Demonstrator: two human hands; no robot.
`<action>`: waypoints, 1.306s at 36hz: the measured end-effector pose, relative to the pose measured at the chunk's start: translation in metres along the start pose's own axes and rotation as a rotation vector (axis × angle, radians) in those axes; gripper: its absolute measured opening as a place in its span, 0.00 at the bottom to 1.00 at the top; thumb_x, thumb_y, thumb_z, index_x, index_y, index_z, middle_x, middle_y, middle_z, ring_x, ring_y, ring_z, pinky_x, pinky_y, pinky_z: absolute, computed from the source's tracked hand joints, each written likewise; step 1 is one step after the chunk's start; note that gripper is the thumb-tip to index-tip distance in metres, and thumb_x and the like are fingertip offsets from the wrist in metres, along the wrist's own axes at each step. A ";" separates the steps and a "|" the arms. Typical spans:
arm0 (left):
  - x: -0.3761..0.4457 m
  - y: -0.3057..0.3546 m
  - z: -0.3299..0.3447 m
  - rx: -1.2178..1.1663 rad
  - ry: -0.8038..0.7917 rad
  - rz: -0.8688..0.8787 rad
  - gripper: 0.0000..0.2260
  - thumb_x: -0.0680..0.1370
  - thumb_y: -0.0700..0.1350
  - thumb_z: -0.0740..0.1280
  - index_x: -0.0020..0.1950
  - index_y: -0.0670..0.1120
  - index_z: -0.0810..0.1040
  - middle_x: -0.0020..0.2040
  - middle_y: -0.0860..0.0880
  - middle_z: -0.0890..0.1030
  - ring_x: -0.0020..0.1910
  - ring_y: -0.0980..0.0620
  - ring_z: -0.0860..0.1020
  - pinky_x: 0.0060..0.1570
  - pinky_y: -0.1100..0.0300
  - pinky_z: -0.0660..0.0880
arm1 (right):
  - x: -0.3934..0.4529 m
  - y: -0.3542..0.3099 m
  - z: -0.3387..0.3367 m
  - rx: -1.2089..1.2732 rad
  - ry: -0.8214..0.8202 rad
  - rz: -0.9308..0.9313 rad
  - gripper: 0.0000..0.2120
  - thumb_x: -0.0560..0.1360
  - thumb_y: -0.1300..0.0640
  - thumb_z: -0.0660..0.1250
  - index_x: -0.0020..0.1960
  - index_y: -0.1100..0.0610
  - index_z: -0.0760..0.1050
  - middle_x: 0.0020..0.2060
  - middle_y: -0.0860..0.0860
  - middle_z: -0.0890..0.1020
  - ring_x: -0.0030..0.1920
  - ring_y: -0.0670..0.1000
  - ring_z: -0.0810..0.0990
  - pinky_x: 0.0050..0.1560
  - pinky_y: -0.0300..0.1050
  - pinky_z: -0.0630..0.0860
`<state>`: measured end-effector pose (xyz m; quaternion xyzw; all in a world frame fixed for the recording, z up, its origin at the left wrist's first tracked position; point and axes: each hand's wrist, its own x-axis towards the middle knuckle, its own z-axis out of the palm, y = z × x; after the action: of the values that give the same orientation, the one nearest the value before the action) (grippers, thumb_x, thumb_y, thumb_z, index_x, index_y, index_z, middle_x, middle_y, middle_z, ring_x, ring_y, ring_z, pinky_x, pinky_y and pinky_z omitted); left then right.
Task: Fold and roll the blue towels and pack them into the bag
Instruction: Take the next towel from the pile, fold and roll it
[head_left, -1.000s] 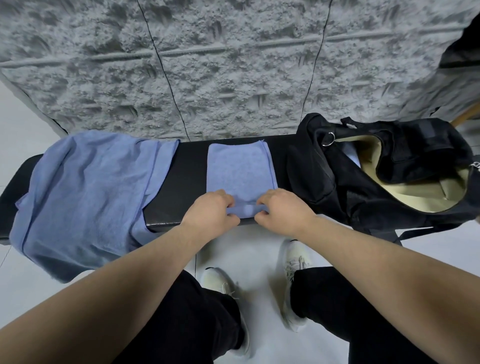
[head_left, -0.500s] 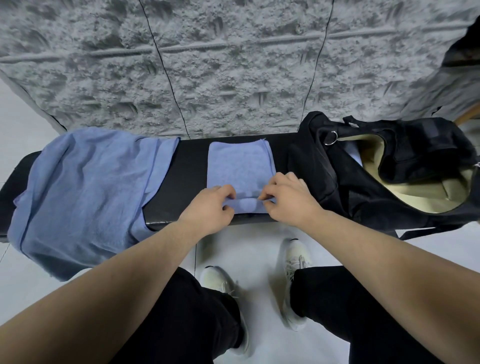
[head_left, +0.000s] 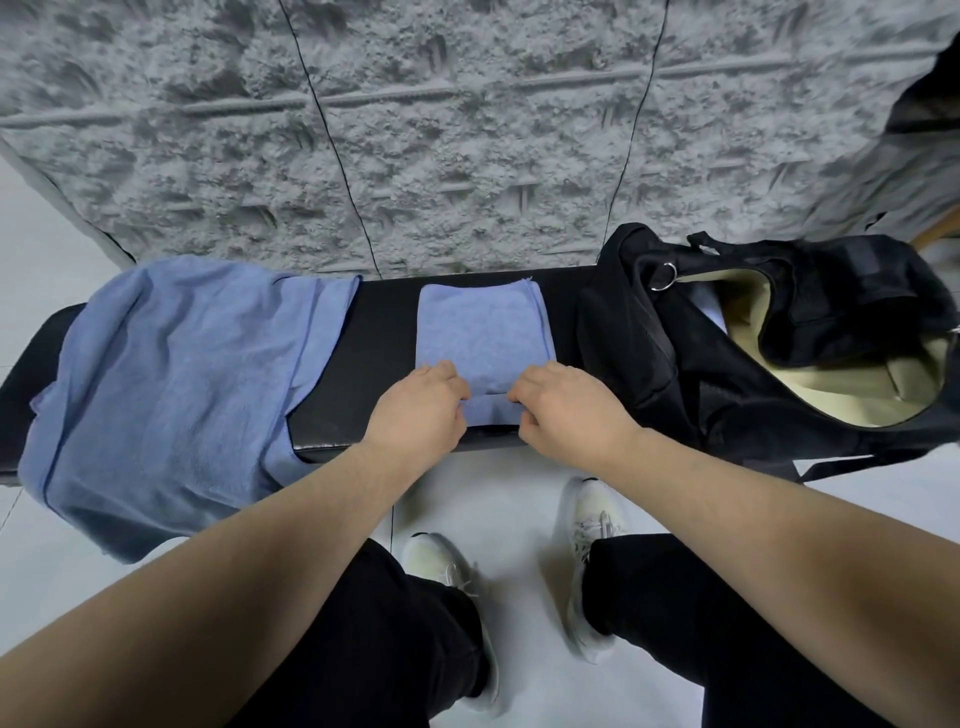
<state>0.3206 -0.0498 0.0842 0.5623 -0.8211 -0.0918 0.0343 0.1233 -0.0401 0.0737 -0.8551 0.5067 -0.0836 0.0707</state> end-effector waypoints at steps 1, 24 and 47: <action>0.000 0.001 -0.001 0.002 0.003 -0.008 0.13 0.79 0.40 0.60 0.61 0.47 0.78 0.55 0.49 0.75 0.52 0.48 0.73 0.46 0.55 0.73 | -0.001 -0.002 0.001 -0.017 0.010 -0.004 0.09 0.65 0.63 0.69 0.44 0.60 0.81 0.38 0.53 0.79 0.37 0.56 0.77 0.38 0.49 0.77; 0.003 -0.005 -0.002 0.053 -0.056 0.030 0.14 0.77 0.42 0.64 0.62 0.45 0.75 0.56 0.49 0.72 0.50 0.49 0.72 0.41 0.57 0.70 | 0.000 0.007 0.004 -0.042 -0.016 -0.033 0.16 0.67 0.59 0.76 0.53 0.60 0.80 0.43 0.56 0.82 0.42 0.59 0.80 0.42 0.50 0.77; -0.006 -0.015 -0.006 -0.145 -0.171 0.050 0.11 0.79 0.48 0.65 0.62 0.50 0.74 0.53 0.51 0.76 0.50 0.50 0.73 0.46 0.60 0.67 | -0.003 0.012 -0.018 0.205 -0.230 0.111 0.16 0.78 0.52 0.65 0.65 0.45 0.74 0.57 0.46 0.81 0.59 0.51 0.76 0.58 0.47 0.73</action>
<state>0.3378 -0.0502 0.0875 0.5277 -0.8261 -0.1976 0.0070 0.1084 -0.0440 0.0883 -0.8180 0.5306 -0.0324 0.2198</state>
